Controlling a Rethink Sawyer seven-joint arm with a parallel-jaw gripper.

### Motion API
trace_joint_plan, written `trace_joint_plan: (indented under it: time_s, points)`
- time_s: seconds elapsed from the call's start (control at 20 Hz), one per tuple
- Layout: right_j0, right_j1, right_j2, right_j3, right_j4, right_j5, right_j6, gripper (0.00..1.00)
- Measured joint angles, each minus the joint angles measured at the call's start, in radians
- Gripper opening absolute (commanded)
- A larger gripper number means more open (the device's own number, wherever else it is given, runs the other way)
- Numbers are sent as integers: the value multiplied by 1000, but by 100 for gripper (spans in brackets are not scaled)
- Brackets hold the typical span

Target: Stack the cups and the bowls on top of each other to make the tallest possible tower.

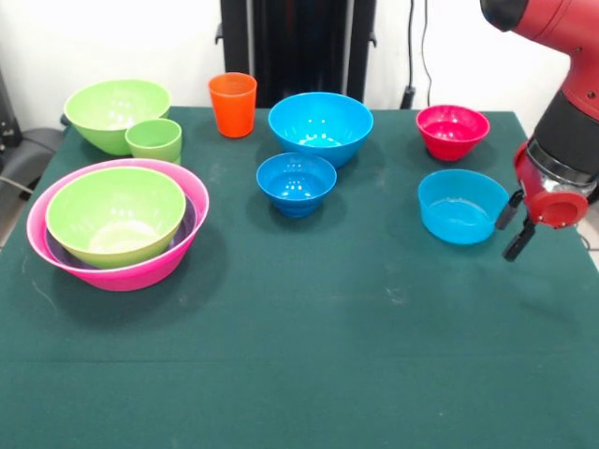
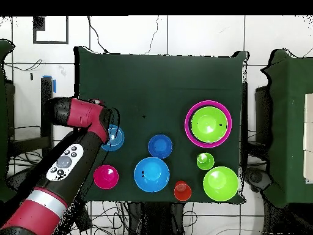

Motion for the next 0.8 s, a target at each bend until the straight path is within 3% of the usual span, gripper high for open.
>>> trace_joint_plan:
  time_s: [0.8]
  points:
    - [0, -79, 95, 99, 6, -49, 0, 100]
